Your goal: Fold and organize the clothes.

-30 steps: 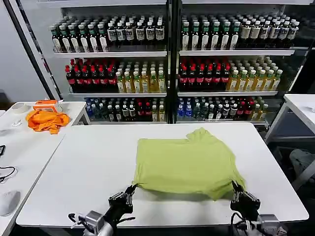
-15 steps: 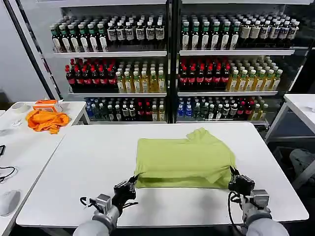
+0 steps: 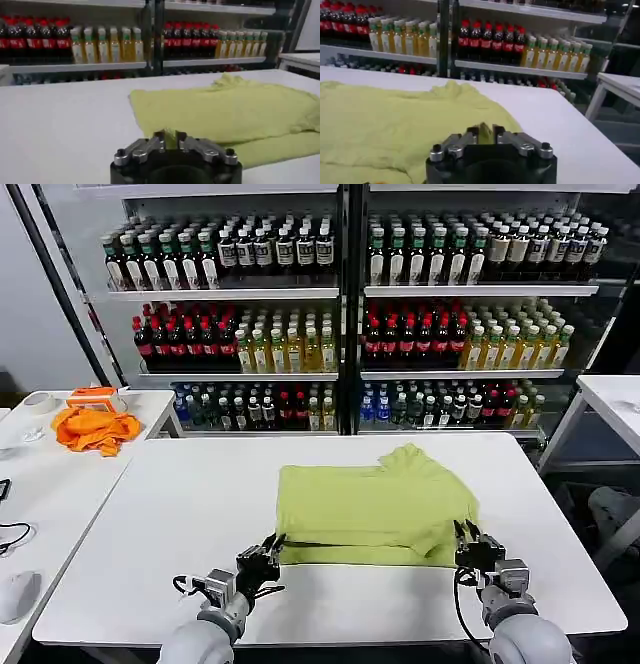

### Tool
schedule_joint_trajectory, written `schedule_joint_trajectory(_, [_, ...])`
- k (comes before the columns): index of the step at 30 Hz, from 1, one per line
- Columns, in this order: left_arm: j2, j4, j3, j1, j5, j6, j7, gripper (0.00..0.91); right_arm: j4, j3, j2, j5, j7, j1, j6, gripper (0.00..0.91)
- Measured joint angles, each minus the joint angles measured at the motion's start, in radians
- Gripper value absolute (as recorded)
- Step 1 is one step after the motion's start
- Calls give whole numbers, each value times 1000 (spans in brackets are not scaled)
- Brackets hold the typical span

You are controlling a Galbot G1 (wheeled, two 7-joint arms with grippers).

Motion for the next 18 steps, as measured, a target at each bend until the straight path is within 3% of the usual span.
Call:
schedule_joint_trajectory(7, [-16, -12, -12, 40, 3, -2, -5, 897, -7, 59, 3, 22, 10, -56, -15, 907])
schedule_joint_trajectory(8, [-18, -11, -13, 42, 3, -2, -7, 524, -11, 63, 3, 27, 11, -59, -17, 725])
schedule_joint_trajectory(9, [-20, -9, -13, 43, 2, -2, -8, 292, -16, 67, 3, 34, 12, -61, -19, 484])
schedule_joint_trajectory(10, [-23, -6, -12, 45, 1, -2, -10, 30, -24, 69, 4, 42, 11, -62, -20, 20])
schedule_joint_trajectory(18, [-45, 20, 4, 43, 6, -3, -13, 20, -84, 72, 20, 102, 8, -49, -24, 0])
